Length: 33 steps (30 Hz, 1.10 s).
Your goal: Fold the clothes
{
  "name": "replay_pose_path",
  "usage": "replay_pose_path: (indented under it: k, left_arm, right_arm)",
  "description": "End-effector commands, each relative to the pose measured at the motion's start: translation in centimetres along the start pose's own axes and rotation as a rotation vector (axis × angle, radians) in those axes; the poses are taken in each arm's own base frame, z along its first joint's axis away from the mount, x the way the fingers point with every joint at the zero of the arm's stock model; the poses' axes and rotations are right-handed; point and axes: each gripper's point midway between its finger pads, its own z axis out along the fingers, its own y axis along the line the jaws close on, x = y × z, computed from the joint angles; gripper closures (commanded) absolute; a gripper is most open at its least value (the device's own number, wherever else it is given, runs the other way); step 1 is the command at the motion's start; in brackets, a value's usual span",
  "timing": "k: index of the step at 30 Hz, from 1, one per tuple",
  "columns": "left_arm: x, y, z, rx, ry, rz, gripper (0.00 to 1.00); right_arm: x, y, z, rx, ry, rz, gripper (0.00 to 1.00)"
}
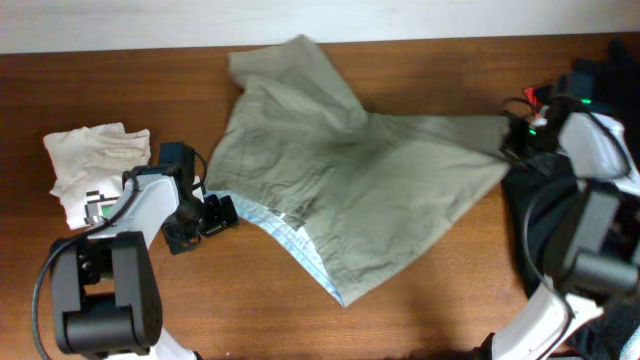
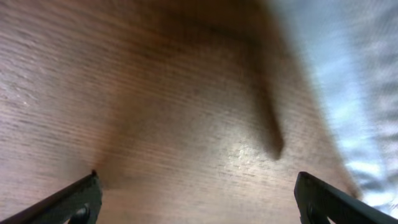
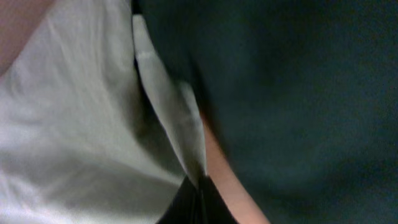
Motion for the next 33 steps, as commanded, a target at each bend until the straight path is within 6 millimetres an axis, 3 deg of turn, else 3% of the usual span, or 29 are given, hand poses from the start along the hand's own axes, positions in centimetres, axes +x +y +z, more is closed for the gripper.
replay_pose_path:
  k: [1,2,3,5,7,10,15,16,17,19,20,21,22,23,25,29,31,32,33]
  left_arm:
    - [2.3,-3.8,-1.9,0.227,0.138,0.088,0.01]
    - [3.0,-5.3,-2.8,0.323,0.158,0.131,0.01]
    - [3.3,-5.7,-3.0,0.341,0.164,0.134,0.01]
    - [1.2,-5.5,-2.5,0.307,0.087,0.064,0.01]
    - [-1.5,-6.2,-2.6,0.325,-0.013,0.012,0.01]
    - [-4.4,-4.7,-2.3,0.216,-0.141,-0.099,0.01]
    - [-8.9,-6.0,-2.8,0.223,-0.335,-0.077,0.01]
    - [-9.5,-6.3,-2.7,0.233,-0.356,-0.071,0.07]
    - [-9.8,-6.4,-2.5,0.237,-0.363,-0.070,0.45]
    - [-10.2,-6.4,-1.4,0.234,-0.359,-0.070,0.85]
    - [-10.2,-6.4,-1.1,0.232,-0.353,-0.071,0.97]
    - [-10.0,-6.3,-0.6,0.227,-0.335,-0.073,0.98]
    - [-9.6,-6.1,-0.4,0.220,-0.319,-0.076,0.82]
    - [-9.2,-6.1,-0.3,0.223,-0.298,-0.076,0.47]
    - [-7.6,-5.9,0.2,0.220,-0.229,-0.084,0.32]
    - [-5.8,-4.1,0.8,0.128,-0.162,-0.110,0.19]
    - [-7.3,-2.9,0.6,0.059,-0.237,-0.122,0.18]
    - [-9.0,-3.4,1.0,0.079,-0.296,-0.121,0.20]
    - [-9.0,-3.3,1.4,0.075,-0.288,-0.122,0.20]
  right_arm:
    - [2.1,-0.7,-5.1,0.061,-0.009,-0.148,0.96]
    - [3.5,-0.4,-5.6,0.068,0.030,-0.187,0.96]
    - [4.9,-0.3,-5.9,0.084,0.073,-0.200,0.96]
    - [6.4,-0.4,-6.0,0.131,0.126,-0.226,0.96]
    - [6.7,-0.6,-6.1,0.140,0.137,-0.230,0.96]
    - [6.7,-0.6,-6.1,0.140,0.138,-0.235,0.96]
    - [6.7,-0.6,-6.1,0.139,0.139,-0.251,0.96]
    - [6.7,-0.6,-6.1,0.139,0.139,-0.251,0.96]
    - [6.7,-0.7,-6.1,0.139,0.139,-0.251,0.96]
    - [6.7,-0.7,-6.1,0.139,0.138,-0.251,0.96]
    - [6.7,-0.7,-6.1,0.139,0.138,-0.251,0.96]
    - [6.7,-0.7,-6.1,0.139,0.138,-0.251,0.96]
    - [6.7,-0.7,-6.1,0.139,0.138,-0.251,0.96]
    - [6.7,-0.7,-6.1,0.139,0.138,-0.251,0.96]
    - [6.6,-0.8,-6.1,0.150,0.135,-0.253,0.96]
    - [6.6,-0.8,-6.1,0.149,0.136,-0.259,0.96]
    - [6.6,-0.8,-6.1,0.149,0.136,-0.259,0.96]
    - [6.6,-0.9,-6.1,0.150,0.137,-0.259,0.96]
    - [6.7,-0.9,-6.1,0.150,0.139,-0.259,0.96]
